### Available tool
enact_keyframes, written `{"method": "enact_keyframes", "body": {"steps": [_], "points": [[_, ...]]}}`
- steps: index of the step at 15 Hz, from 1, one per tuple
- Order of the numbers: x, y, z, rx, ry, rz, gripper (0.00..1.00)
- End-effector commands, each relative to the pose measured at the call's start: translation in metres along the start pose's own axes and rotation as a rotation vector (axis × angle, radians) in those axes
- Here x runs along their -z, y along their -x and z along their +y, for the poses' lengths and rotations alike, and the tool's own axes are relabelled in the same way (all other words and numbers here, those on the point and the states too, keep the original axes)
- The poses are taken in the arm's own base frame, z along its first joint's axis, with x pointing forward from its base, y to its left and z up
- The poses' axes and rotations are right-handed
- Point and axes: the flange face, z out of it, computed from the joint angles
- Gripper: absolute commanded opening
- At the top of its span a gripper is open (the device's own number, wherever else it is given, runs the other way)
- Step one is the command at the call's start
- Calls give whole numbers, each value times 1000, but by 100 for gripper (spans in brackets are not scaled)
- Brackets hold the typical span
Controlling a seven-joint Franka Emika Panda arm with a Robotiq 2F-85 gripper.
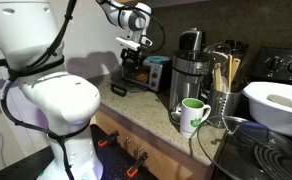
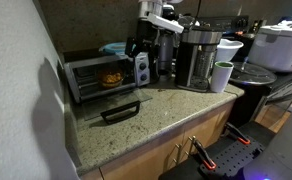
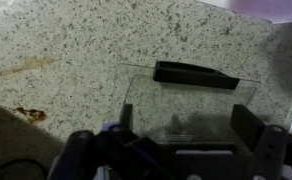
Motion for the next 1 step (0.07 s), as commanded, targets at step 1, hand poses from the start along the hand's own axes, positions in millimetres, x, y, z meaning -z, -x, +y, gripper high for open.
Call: {"method": "enact_keyframes", "body": {"steps": [1], "points": [[0, 0, 0, 0, 0, -1, 100]]}}
